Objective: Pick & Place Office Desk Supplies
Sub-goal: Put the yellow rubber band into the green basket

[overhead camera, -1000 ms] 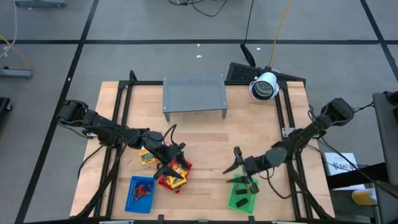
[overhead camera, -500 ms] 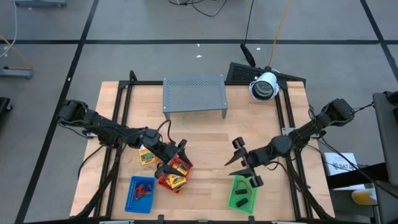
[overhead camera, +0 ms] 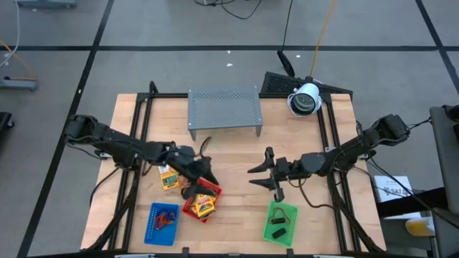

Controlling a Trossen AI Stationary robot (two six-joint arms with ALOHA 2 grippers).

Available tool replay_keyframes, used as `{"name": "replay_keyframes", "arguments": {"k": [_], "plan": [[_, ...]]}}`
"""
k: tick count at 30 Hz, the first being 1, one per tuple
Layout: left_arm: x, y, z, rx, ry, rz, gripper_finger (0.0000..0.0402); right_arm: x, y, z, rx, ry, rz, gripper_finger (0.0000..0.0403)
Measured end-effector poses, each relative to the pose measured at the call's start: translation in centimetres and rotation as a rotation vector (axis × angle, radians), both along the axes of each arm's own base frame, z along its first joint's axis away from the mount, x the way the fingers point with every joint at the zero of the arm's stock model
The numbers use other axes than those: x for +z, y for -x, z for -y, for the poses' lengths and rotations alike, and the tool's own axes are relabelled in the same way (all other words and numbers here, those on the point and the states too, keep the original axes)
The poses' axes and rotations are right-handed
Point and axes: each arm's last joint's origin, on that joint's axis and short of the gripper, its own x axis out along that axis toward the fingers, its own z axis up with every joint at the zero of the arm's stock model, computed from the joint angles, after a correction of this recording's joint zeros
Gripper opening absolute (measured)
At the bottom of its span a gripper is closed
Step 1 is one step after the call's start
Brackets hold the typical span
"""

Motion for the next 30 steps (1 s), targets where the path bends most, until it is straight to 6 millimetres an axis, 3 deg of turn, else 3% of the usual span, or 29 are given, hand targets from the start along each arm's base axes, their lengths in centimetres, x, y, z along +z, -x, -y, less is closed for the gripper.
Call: {"name": "replay_keyframes", "arguments": {"k": [5, 9, 14, 20, 30], "plan": [[1.7, 1.6, -0.3, 0.195, -0.238, -0.439, 0.0248, -0.5, 0.0, -0.1, 0.001, 0.027, -0.046, 0.0141], [4.8, 2.4, 0.1, 0.236, -0.315, -0.547, 0.0248, -1.1, 0.0, -0.1, -0.001, 0.062, -0.102, 0.0141], [7.2, 3.5, 0.1, 0.316, -0.308, -0.679, 0.0248, -1.5, 0.0, -0.1, -0.005, 0.081, -0.146, 0.0141], [6.0, 4.8, -0.1, 0.340, -0.265, -0.868, 0.0248, -2.3, 0.0, 0.3, -0.105, 0.109, -0.227, 0.0141], [1.5, 5.8, -1.2, 0.264, -0.263, -0.994, 0.0248, -2.8, 0.1, 0.4, -0.156, 0.129, -0.277, 0.0141]]}}
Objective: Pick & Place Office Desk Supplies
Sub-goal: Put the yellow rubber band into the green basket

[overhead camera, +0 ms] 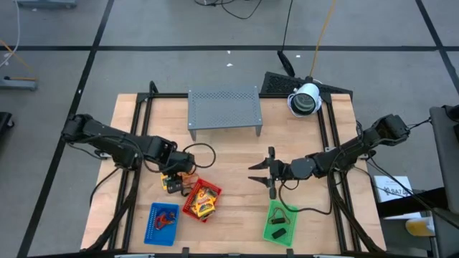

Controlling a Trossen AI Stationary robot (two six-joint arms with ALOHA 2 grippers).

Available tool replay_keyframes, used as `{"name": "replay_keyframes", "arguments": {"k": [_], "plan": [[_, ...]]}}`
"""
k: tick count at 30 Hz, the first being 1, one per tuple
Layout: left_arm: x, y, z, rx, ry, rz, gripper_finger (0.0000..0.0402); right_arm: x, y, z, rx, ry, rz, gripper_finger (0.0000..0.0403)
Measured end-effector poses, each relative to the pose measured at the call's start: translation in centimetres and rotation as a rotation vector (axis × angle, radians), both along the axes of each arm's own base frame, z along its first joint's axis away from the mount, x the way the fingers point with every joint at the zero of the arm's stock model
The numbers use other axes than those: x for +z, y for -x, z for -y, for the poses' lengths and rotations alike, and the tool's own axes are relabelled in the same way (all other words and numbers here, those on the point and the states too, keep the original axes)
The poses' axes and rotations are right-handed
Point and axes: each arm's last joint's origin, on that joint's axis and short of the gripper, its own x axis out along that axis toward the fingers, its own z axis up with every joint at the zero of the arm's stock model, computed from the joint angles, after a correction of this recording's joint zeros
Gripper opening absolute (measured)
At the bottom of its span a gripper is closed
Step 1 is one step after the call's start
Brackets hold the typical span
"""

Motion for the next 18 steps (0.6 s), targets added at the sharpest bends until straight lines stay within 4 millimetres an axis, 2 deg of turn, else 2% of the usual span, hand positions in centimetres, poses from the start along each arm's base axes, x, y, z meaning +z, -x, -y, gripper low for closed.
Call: {"name": "replay_keyframes", "arguments": {"k": [6, 18], "plan": [[-2.1, 0.2, -0.6, -0.057, 0.031, 0.007, 0.0248, 0.0, 0.0, 0.0, 0.001, 0.002, -0.004, 0.0141], [-5.2, 1.0, -3.1, 0.010, -0.001, -0.006, 0.0248, -0.1, 0.0, 0.0, 0.002, 0.008, -0.015, 0.0141]]}}
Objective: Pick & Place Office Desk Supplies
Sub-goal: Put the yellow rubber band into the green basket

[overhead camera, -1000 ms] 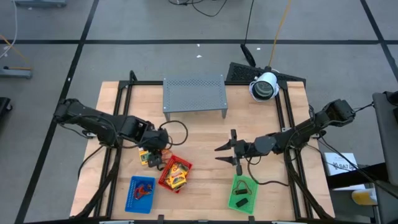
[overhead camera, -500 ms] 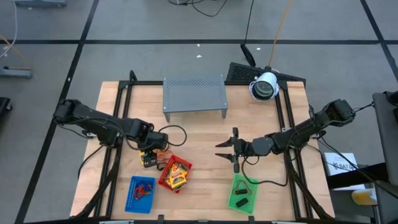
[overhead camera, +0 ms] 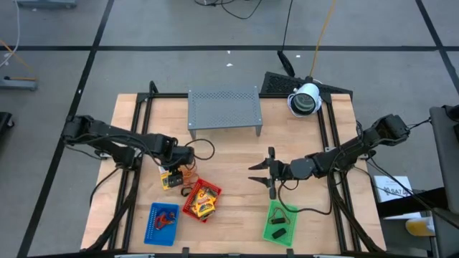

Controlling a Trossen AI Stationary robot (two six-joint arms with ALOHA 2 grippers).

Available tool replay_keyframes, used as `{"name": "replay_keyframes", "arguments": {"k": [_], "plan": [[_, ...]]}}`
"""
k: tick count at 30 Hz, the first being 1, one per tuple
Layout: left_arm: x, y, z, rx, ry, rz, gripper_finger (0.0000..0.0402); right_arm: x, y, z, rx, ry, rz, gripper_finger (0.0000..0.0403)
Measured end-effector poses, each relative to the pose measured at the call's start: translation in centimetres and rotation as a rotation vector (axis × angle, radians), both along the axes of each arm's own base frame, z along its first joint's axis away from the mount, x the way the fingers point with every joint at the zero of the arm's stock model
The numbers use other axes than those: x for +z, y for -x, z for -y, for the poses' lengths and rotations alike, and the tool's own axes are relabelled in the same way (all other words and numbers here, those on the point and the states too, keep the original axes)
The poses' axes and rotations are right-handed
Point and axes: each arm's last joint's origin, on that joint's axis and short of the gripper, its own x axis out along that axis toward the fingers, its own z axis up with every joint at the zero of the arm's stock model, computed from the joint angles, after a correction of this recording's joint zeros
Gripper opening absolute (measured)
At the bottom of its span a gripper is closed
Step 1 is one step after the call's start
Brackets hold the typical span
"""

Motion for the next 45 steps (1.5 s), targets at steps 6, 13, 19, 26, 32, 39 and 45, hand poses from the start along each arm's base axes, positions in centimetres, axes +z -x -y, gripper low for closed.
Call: {"name": "replay_keyframes", "arguments": {"k": [6, 13, 19, 26, 32, 39, 45], "plan": [[-0.4, 0.1, -0.7, 0.063, -0.055, -0.009, 0.0248, -0.3, 0.1, 0.0, 0.000, 0.011, -0.029, 0.0141], [-0.3, -0.1, -0.7, 0.086, -0.071, 0.014, 0.0248, -0.3, 0.1, 0.0, 0.000, 0.011, -0.029, 0.0141], [-0.3, -0.4, -0.1, 0.080, -0.090, 0.054, 0.0248, -0.3, 0.1, 0.0, 0.000, 0.009, -0.029, 0.0141], [-0.2, -0.7, 0.5, 0.073, -0.090, 0.090, 0.0248, -0.3, 0.1, 0.0, 0.001, 0.010, -0.028, 0.0141], [-1.2, 0.0, 0.5, 0.074, -0.068, 0.052, 0.0248, -0.3, 0.1, 0.0, 0.001, 0.008, -0.028, 0.0141], [-3.3, 0.9, 0.6, 0.140, -0.018, 0.033, 0.0248, -0.3, 0.1, 0.0, 0.001, 0.008, -0.028, 0.0141], [-3.4, 1.0, 0.7, 0.116, -0.045, 0.035, 0.0248, -0.3, 0.1, 0.0, 0.001, 0.008, -0.028, 0.0141]]}}
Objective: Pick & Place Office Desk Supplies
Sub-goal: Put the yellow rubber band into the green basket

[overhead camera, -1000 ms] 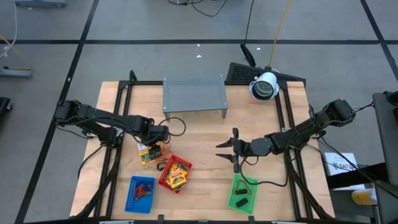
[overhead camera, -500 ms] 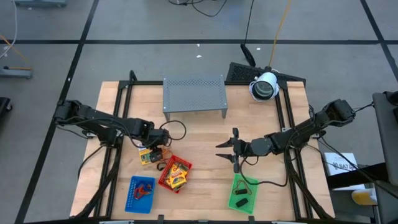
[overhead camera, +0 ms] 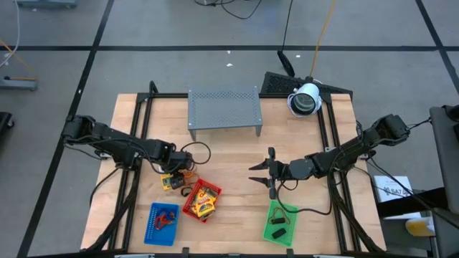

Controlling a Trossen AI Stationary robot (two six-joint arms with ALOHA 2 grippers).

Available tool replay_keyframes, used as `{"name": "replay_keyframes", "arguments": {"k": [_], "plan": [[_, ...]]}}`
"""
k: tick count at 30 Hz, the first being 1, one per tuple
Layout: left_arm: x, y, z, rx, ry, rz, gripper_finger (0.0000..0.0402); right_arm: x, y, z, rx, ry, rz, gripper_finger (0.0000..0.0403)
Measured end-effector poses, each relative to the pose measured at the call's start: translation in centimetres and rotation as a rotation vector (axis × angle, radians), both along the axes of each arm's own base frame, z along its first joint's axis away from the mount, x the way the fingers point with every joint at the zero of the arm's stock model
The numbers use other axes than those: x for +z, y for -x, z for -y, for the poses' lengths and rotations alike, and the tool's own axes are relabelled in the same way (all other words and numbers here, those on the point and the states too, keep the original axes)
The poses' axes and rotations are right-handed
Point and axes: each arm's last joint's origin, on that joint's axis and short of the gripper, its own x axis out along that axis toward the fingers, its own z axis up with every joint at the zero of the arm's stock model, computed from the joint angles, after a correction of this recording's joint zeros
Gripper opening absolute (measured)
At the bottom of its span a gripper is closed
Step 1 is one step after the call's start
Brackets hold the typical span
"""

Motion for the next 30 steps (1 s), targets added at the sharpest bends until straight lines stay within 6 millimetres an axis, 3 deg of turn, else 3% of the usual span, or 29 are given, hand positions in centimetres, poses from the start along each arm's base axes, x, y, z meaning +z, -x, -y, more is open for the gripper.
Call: {"name": "replay_keyframes", "arguments": {"k": [30], "plan": [[0.02, -0.10, -0.39, -0.094, 0.011, 0.018, 0.0248, -0.07, 0.01, 0.01, 0.000, 0.002, -0.007, 0.0141]]}}
